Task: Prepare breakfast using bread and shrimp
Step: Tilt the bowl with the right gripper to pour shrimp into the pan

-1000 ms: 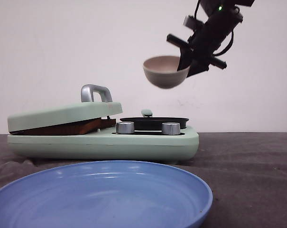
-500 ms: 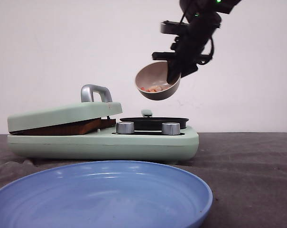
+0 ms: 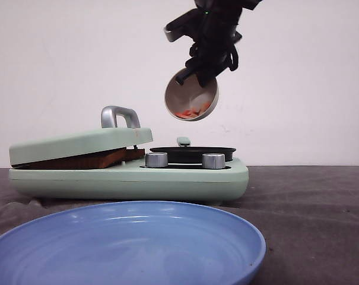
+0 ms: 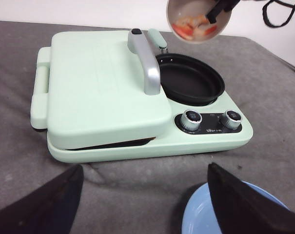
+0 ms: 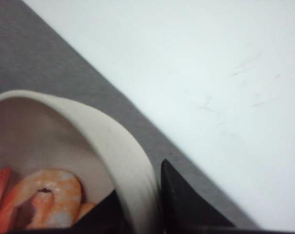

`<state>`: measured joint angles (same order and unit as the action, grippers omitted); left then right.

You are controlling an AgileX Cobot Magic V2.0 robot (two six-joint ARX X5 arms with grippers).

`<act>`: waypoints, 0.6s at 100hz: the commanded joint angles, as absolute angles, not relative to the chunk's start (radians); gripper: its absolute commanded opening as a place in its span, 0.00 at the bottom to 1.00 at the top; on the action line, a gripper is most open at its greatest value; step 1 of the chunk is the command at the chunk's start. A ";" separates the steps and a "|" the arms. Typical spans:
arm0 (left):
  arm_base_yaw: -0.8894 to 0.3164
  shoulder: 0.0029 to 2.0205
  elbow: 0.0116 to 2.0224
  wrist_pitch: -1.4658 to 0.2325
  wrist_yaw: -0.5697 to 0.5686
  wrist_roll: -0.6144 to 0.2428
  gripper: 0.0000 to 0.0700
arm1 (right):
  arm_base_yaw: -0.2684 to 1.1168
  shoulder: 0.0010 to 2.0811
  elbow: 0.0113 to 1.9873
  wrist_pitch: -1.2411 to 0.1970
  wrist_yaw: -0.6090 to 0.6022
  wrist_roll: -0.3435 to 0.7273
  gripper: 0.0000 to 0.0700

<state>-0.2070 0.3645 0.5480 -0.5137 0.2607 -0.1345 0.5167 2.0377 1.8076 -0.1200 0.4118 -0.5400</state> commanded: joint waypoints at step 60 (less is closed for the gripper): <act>-0.209 0.365 0.550 -0.502 0.259 -0.093 0.62 | 0.597 2.044 1.833 0.121 0.589 -0.829 0.00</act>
